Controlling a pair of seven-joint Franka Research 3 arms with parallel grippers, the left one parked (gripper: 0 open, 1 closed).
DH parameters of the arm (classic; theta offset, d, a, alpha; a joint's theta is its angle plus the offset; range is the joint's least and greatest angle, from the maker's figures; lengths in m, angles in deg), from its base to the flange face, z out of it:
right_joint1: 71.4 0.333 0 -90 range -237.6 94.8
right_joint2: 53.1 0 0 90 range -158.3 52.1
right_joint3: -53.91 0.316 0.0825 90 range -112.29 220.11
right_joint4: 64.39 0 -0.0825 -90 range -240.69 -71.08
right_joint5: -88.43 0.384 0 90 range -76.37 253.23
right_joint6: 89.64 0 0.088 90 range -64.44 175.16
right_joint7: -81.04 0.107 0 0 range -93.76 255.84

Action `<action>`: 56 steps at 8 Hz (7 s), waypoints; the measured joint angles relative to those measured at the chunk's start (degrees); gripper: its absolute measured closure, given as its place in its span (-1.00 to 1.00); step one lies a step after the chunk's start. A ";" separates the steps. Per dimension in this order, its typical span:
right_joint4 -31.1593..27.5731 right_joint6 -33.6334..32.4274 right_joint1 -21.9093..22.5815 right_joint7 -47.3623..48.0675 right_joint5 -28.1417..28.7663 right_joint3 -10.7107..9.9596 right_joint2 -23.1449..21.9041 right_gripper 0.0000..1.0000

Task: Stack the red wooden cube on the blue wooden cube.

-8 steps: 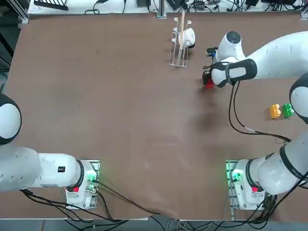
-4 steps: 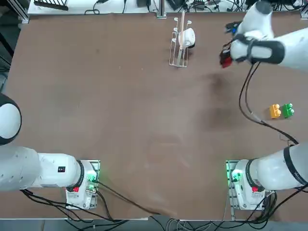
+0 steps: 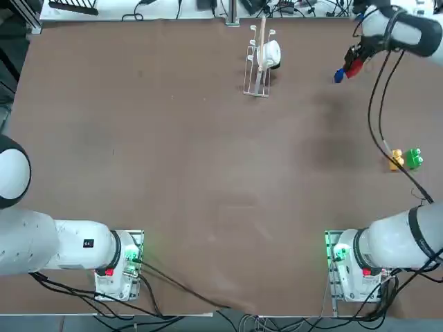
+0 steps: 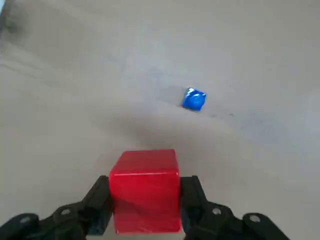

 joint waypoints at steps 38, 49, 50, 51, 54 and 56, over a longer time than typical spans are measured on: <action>14.76 8.23 -3.82 -6.84 0.04 1.30 22.54 -0.97; 17.37 -9.43 0.53 0.18 0.13 1.80 6.12 -0.98; 18.84 -13.58 1.45 4.56 0.14 1.82 4.45 -0.98; 21.41 -18.66 2.39 9.54 0.15 1.85 3.15 -0.98; 32.00 -33.14 4.04 17.03 0.14 1.87 1.49 -1.00; 36.44 -37.12 4.05 19.43 0.14 1.74 1.41 -0.98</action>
